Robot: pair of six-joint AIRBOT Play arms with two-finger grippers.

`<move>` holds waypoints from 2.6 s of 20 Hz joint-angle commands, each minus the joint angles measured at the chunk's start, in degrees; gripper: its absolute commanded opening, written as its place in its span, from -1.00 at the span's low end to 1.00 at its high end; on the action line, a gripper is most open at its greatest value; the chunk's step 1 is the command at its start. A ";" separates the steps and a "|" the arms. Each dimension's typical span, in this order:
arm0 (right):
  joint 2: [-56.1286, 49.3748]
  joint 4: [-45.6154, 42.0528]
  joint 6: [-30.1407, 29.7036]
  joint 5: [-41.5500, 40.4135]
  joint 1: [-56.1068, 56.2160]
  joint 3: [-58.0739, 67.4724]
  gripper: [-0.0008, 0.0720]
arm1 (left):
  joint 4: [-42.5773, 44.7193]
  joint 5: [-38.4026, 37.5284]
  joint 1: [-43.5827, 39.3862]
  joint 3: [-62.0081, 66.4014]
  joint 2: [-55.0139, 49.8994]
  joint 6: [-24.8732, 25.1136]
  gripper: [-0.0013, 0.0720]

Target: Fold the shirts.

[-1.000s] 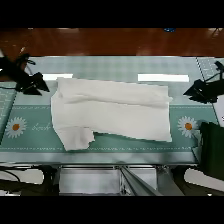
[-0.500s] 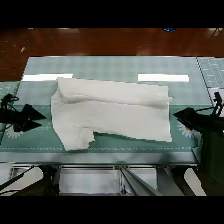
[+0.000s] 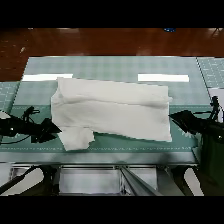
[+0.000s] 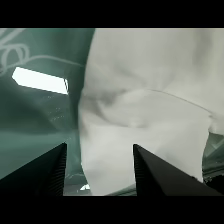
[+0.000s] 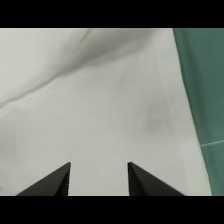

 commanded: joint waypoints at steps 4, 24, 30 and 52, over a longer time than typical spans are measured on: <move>0.13 5.46 -0.20 -0.07 -0.07 0.04 0.17 | -5.22 13.11 -8.15 -4.57 -0.09 -3.65 0.13; -14.84 -16.96 9.97 1.64 3.19 -0.50 0.18 | -5.07 5.09 -9.68 1.09 0.20 2.36 -0.91; -20.50 -2.36 1.05 -4.42 9.16 -0.13 -0.91 | -5.27 4.28 -9.11 2.58 0.20 3.50 -0.91; -42.60 -0.70 2.86 -3.58 10.84 40.35 -0.91 | -10.99 3.50 -15.08 63.91 -37.00 -3.65 -0.91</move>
